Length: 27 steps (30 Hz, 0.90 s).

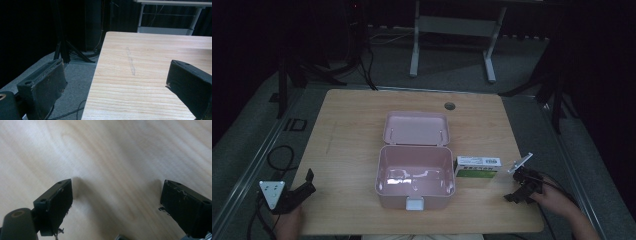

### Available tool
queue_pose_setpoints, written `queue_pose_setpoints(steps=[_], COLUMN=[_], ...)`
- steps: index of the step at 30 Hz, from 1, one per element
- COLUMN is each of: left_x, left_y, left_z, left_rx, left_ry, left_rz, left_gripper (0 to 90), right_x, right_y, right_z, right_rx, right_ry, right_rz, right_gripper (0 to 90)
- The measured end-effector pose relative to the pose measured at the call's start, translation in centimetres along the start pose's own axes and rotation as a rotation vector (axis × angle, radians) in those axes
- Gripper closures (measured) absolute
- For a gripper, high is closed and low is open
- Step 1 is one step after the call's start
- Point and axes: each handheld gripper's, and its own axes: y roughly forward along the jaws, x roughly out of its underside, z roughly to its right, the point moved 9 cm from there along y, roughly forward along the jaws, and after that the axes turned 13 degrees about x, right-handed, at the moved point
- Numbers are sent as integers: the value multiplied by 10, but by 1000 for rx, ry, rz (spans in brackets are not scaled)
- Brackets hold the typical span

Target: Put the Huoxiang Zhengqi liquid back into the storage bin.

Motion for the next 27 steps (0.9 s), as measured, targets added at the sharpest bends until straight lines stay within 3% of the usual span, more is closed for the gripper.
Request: queue_pose_setpoints(steps=[11, 18, 21, 23, 24, 25, 27], left_x=[0, 0, 0, 0, 0, 0, 0], left_y=[0, 0, 0, 0, 0, 0, 0], left_z=[0, 0, 1, 1, 1, 1, 1], left_rx=[1, 5, 7, 7, 10, 10, 10], left_ry=[4, 3, 0, 0, -1, -1, -1], left_rz=[-2, -3, -3, -3, -3, -3, -3], left_gripper=[27, 27, 27, 28, 27, 28, 28], right_x=[8, 3, 3, 3, 1, 0, -1], right_y=[-8, -15, -18, -18, -21, -22, -22], right_z=[-14, -20, -27, -29, -37, -40, -42], right_rx=[-54, -78, -84, -86, -113, -134, -128], right_ry=[-151, -226, -293, -314, -354, -357, -375], right_rz=[-169, -174, -187, -190, -179, -187, -186], right_gripper=[122, 126, 134, 134, 130, 130, 134])
